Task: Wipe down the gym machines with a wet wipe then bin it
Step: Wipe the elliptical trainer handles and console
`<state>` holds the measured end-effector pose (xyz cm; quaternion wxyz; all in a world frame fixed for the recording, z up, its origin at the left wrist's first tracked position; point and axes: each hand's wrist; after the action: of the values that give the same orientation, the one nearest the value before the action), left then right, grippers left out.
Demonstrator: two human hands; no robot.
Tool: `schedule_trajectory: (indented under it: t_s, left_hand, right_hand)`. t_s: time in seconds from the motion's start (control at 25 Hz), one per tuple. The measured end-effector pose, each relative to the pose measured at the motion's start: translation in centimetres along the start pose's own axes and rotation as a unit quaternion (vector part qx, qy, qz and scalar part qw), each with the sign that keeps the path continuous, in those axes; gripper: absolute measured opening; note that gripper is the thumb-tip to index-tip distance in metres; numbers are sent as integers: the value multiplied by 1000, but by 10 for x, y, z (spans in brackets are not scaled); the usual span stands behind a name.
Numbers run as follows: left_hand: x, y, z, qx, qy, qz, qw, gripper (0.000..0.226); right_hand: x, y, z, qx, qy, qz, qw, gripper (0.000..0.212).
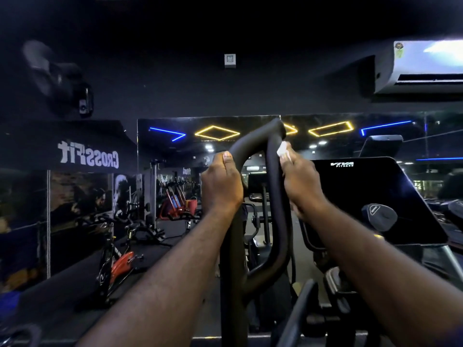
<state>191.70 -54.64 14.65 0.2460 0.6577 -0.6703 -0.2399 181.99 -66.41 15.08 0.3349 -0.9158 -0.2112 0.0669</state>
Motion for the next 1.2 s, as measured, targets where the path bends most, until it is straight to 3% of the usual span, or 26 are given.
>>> schedule_trajectory:
  t_s: [0.12,0.24,0.4,0.6,0.84,0.96,1.04,1.08,1.16,1.2]
  left_hand:
    - [-3,1,1,5,6,-13,1000,39]
    - [0,0,2,19,16,-18,1000,38]
    - [1,-2,0,16,17,-21,1000,38]
    - [2,-2,1,13,27,-18,999,38]
    - [3,-5,0,17,28,-7,999,39]
    - [3,-4,2,18,34,-6,999,37]
    - [4,-7,1,22,39,-2,999,37]
    - [4,-8,1,24,41,2,999,37]
    - [6,-8,-2,32,40,-6,999,38]
    - [6,-7,-2,35,42,-15,998,39]
  right_hand:
    - [1,5,-1,143,-40,-223,963,34]
    - [-18,21,29,196,-103,-277,935,39]
    - [-9,-2,-20,261,-73,-338,901,39]
    - [-17,30,49,271,-95,-325,901,42]
    - [-8,3,-17,272,-74,-331,901,41]
    - [-12,29,25,274,-87,-273,918,41]
    - [-16,34,69,235,-107,-272,927,40]
    - [-15,38,73,185,-79,-253,946,39]
    - [-15,33,49,-18,13,-115,993,36]
    - [-15,20,32,-118,9,-11,993,39]
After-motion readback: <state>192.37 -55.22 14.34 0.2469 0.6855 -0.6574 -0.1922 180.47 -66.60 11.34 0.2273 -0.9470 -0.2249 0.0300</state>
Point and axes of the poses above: each hand's wrist, its own z-axis away from the middle knuckle, its own x-axis out of the palm, y = z × x, and after that the axes turned 5 degrees about y, right-handed
